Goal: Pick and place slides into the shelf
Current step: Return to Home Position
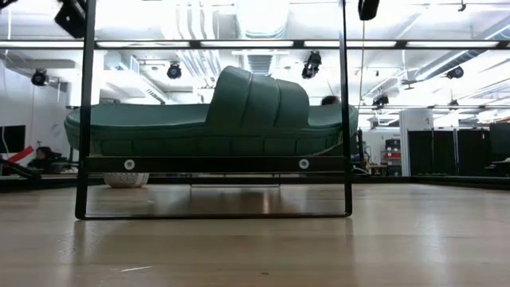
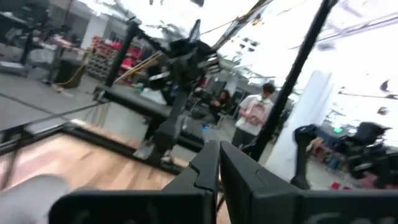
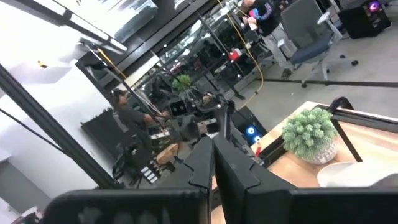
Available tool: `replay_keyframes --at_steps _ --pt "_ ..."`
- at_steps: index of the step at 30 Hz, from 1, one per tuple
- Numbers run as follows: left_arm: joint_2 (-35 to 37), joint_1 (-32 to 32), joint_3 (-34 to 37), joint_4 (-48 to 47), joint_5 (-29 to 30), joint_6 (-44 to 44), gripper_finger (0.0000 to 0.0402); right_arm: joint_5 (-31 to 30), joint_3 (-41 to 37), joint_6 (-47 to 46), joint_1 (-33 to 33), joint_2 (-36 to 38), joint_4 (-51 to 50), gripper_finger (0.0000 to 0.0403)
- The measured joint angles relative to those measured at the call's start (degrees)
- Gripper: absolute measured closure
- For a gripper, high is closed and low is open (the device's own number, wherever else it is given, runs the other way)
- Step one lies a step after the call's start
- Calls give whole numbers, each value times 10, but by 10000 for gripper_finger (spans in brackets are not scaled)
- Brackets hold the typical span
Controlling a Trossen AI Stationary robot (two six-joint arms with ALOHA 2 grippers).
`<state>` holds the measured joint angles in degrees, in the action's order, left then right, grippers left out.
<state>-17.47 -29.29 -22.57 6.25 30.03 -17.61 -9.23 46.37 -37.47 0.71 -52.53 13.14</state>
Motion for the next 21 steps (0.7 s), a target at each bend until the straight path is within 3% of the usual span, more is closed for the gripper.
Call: replay_keyframes --at_steps 3,6,10,12,17,19,21 --pt "-61 6 -7 67 -10 12 402 0 -1 -2 0 0 -2 394" --pt "-121 27 -32 72 5 29 402 0 -1 -4 0 0 -2 394" --pt "-187 104 -65 74 -9 34 401 0 -1 -9 0 0 -2 394" --pt "-210 155 -78 76 -50 34 401 0 -1 -11 0 0 -3 394" --pt "-254 285 -108 105 -230 17 401 1 -1 -15 0 0 -3 394" --pt "-256 317 -119 94 -290 0 401 1 -1 -15 0 0 -4 394" --pt "-252 327 -127 67 -314 -5 401 1 -1 -15 0 0 -5 394"
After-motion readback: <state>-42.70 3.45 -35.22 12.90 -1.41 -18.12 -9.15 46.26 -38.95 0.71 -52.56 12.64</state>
